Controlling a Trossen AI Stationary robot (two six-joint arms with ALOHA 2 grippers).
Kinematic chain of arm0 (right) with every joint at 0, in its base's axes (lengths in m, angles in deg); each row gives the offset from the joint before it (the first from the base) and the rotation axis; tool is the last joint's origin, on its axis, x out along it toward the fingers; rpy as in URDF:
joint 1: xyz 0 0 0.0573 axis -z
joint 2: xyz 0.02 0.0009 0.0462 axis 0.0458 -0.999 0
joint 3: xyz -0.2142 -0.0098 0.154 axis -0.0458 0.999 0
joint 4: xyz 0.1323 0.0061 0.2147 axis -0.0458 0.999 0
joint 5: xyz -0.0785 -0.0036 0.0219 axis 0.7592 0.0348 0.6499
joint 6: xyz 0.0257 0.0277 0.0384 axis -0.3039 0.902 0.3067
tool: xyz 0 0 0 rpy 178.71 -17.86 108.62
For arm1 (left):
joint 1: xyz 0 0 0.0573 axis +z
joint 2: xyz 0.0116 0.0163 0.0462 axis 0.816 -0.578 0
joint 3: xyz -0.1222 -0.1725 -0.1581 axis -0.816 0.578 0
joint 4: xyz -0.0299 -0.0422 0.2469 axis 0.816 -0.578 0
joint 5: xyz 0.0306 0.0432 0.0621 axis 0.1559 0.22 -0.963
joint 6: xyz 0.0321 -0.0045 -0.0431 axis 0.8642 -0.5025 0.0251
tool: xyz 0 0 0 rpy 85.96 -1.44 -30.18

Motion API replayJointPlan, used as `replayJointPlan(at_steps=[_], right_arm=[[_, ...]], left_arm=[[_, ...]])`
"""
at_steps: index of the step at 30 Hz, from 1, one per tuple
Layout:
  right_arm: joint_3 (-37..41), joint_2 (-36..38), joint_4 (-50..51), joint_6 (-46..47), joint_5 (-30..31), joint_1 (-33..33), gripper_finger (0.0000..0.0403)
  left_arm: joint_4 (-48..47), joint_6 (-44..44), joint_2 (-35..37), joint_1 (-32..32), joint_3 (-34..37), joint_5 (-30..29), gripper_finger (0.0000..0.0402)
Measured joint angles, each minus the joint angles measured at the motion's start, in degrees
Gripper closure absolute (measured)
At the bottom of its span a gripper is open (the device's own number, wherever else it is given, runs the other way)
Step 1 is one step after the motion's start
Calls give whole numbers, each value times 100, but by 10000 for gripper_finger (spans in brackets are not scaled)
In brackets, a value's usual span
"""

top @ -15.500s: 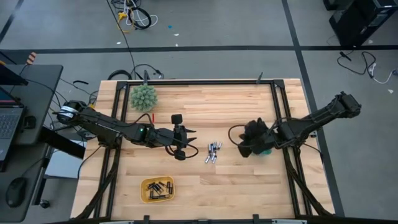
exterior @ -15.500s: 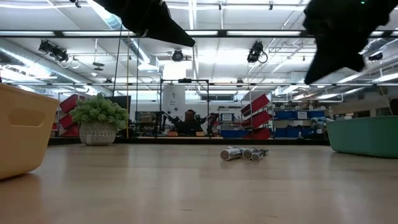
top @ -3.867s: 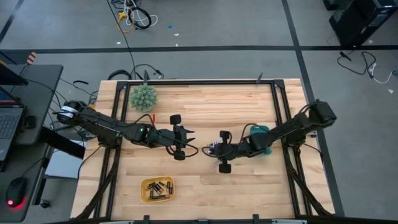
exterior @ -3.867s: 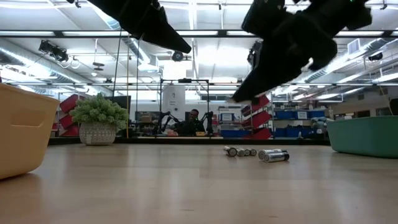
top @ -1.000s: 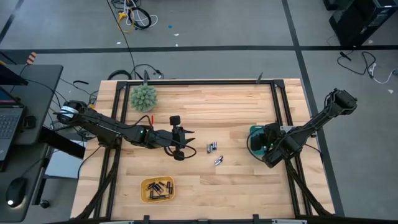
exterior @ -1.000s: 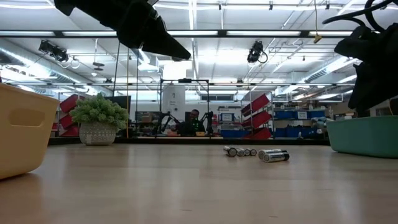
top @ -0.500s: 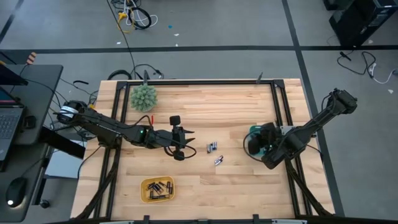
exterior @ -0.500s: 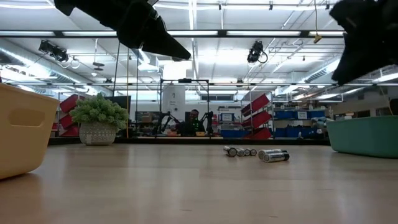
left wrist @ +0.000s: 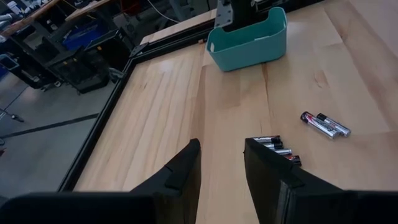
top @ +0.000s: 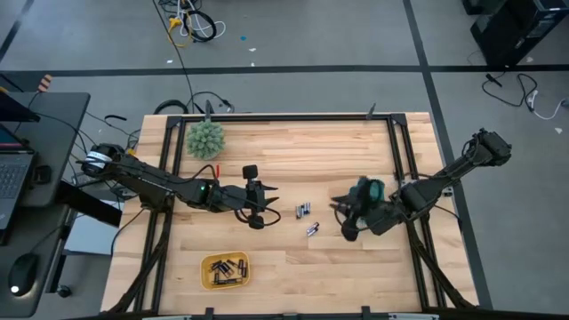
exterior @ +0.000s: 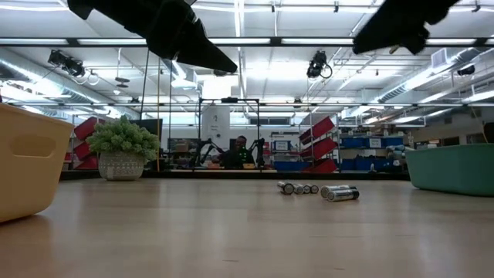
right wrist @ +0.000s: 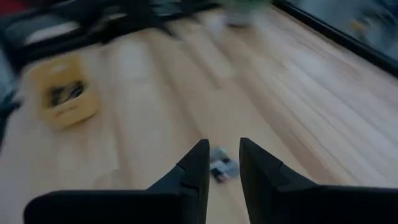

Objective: Sort batteries
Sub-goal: Put the silver battery into the green bin

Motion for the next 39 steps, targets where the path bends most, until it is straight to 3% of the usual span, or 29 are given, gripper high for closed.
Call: replayJointPlan(at_steps=[5, 9, 17, 25, 39], right_arm=[[-2, -454, -1211, -2109, -663, 60, 330], [-2, -909, -1608, -2857, -1081, 64, 328], [-2, -1907, -1582, -2910, -1185, 129, 328], [-2, -2674, -1593, -3183, -2038, 370, 329], [0, -3361, -1636, -3570, -2146, 364, 329]], left_arm=[[-7, -26, 0, -1, 0, 0, 282], [-9, -55, 0, 0, 0, 0, 282], [-2, -60, 0, -2, 0, 0, 282], [-7, -178, 0, -2, 2, 0, 282], [-11, -178, 0, 0, 2, 0, 282]])
